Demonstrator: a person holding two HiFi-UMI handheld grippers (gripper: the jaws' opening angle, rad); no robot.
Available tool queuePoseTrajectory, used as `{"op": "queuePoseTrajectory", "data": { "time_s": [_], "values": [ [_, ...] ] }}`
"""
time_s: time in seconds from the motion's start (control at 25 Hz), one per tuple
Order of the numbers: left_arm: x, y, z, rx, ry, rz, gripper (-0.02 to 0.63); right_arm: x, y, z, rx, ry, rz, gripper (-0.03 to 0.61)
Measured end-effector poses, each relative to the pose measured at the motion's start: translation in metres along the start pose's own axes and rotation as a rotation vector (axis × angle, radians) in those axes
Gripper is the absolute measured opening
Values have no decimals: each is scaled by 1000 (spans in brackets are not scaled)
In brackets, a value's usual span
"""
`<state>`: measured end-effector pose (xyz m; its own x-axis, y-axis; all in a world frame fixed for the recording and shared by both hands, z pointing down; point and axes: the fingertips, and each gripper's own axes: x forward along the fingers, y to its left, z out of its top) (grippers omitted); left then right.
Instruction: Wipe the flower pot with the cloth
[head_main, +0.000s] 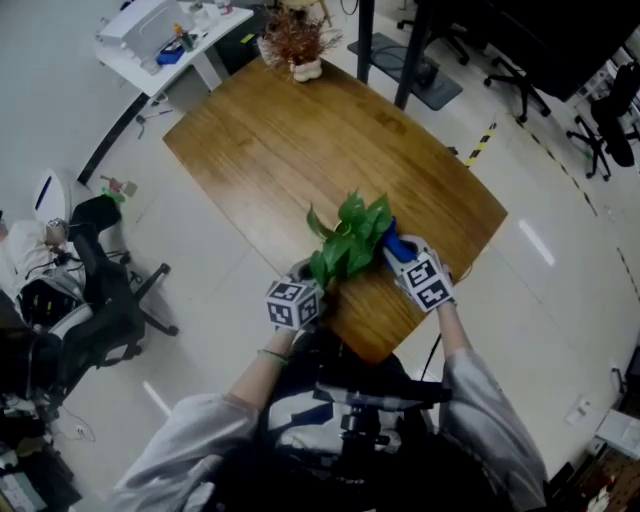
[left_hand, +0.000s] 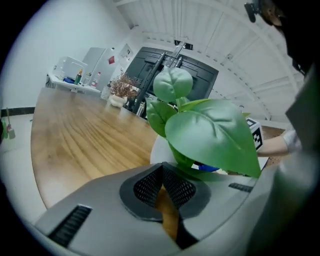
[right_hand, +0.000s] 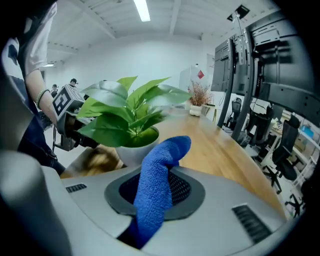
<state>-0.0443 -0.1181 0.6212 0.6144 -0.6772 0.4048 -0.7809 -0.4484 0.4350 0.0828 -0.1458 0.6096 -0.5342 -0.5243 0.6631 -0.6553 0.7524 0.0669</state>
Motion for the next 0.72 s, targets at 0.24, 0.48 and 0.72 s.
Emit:
{"op": "queuePoseTrajectory", "data": {
  "time_s": [0.24,0.48,0.72],
  "values": [
    [6,-4,11,-6,-27,-23,8,10,5,18,-54,-16,62,75],
    [10,12,23,52,-16,-42,8,11,29,7,-22,-7,76,75],
    [19,33,36,62,-1,-48,8,14,55,5,24,-8,102,75]
  ]
}}
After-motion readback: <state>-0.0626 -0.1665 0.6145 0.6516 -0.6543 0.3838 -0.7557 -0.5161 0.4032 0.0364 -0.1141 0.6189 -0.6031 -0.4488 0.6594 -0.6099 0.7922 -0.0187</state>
